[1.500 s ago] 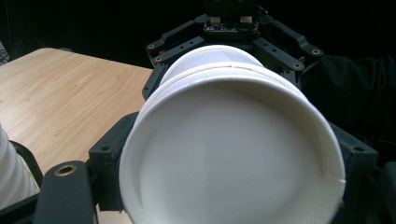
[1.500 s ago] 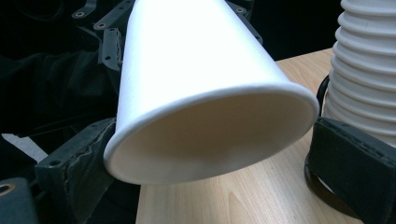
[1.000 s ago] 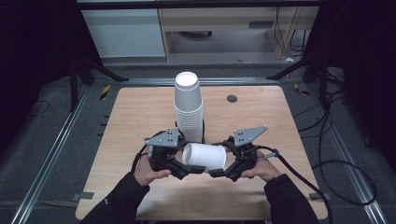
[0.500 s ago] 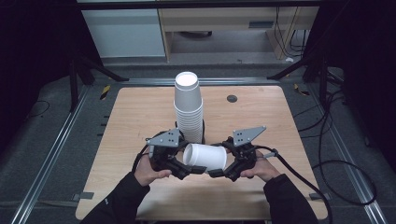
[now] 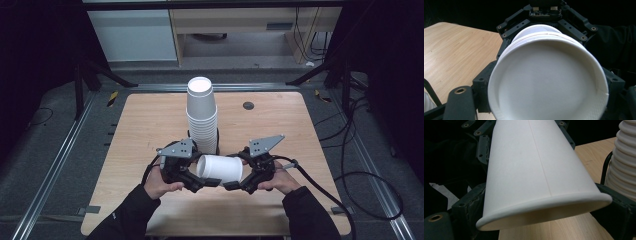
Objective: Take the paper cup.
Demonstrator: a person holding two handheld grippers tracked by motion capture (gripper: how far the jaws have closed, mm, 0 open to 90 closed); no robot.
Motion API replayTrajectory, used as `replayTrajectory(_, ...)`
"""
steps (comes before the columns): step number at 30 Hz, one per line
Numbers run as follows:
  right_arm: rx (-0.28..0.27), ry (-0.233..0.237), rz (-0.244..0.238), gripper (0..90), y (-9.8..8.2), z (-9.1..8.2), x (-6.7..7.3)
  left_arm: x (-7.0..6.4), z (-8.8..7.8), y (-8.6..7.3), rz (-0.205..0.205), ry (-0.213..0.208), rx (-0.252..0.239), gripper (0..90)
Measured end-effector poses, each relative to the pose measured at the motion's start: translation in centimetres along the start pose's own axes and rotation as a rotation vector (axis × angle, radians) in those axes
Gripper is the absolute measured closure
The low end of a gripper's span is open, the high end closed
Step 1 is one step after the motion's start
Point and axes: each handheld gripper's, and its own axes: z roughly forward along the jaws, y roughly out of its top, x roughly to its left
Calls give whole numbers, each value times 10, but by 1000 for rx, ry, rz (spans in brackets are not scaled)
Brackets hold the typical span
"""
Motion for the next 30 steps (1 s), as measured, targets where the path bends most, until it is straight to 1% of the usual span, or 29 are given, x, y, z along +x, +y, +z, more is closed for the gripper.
replayTrajectory(3,-2,-3,3,70,-1,1,0,0,0,1,-1,5,3,206)
replayTrajectory(8,-1,0,5,61,-1,3,0,-1,3,1,1,1,9,206)
replayTrajectory(11,9,9,8,58,-2,6,1,-2,5,1,4,2,12,205)
replayTrajectory(12,14,8,4,71,-2,7,0,-2,4,1,2,-3,8,205)
replayTrajectory(14,15,12,9,72,-2,6,0,-2,3,1,2,-2,5,206)
replayTrajectory(15,9,23,14,79,-2,6,0,-2,3,1,3,-5,2,207)
replayTrajectory(17,12,29,15,85,-2,6,0,-2,4,1,3,-7,2,208)
replayTrajectory(20,16,27,14,88,-2,6,0,-2,4,0,1,-8,2,209)
replayTrajectory(22,33,21,9,92,-1,5,0,-1,5,-1,5,-13,9,209)
replayTrajectory(25,49,19,6,93,-2,6,1,-1,6,-2,-1,-16,17,207)
replayTrajectory(30,53,9,0,91,-1,5,1,0,5,-2,-15,-12,20,201)
